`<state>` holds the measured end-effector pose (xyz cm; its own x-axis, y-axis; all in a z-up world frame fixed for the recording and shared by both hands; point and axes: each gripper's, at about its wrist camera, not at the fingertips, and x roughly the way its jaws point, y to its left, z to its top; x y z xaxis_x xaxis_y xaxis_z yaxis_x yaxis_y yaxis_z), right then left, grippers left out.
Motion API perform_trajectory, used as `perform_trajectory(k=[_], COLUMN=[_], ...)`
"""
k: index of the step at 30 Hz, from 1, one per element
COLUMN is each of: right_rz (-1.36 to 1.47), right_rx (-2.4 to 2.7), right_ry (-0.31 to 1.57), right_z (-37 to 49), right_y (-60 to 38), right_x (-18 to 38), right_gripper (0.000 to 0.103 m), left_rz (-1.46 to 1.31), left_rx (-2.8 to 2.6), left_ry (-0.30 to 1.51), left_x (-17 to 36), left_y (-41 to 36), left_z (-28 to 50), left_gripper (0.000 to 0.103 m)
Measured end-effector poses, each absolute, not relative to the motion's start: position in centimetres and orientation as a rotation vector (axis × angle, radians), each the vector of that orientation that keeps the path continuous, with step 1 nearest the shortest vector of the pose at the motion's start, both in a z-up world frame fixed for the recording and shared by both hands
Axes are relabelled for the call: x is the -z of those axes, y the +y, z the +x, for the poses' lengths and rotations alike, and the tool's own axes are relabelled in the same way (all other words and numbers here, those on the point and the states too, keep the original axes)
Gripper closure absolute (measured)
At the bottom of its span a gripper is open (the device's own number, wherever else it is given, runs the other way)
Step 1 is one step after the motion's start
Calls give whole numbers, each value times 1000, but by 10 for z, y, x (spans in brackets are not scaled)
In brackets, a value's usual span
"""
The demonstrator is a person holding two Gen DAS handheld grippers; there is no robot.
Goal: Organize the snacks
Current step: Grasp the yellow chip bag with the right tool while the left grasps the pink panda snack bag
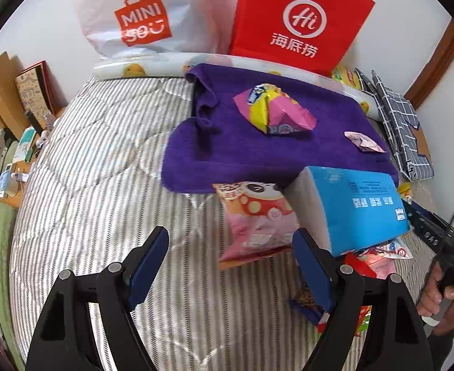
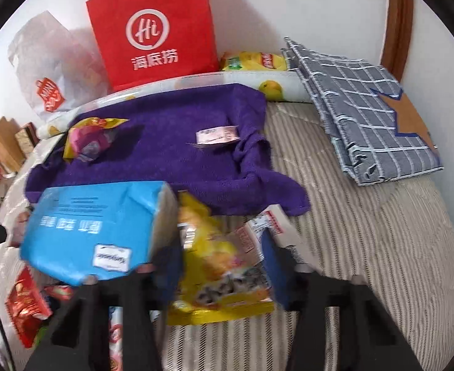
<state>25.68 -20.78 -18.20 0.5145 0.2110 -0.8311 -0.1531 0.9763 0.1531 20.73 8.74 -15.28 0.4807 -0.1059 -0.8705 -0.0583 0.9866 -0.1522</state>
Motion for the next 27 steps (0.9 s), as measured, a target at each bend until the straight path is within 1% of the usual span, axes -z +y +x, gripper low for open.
perform_trajectory(k=[5, 16, 20, 27], right_rz=[69, 58, 50, 56], right_rx=[-199, -197, -188, -197], right_ry=[986, 898, 914, 979], right_z=[249, 214, 208, 204], right_y=[-209, -221, -225, -227], right_x=[174, 133, 137, 160], right_gripper=[80, 80, 80, 80], left_rz=[-157, -192, -188, -193], left_rx=[18, 61, 59, 25], left_ry=[1078, 1057, 1053, 1100], left_x=[157, 159, 159, 174], left_y=[93, 81, 74, 73], left_z=[203, 218, 231, 248], left_gripper=[21, 21, 21, 21])
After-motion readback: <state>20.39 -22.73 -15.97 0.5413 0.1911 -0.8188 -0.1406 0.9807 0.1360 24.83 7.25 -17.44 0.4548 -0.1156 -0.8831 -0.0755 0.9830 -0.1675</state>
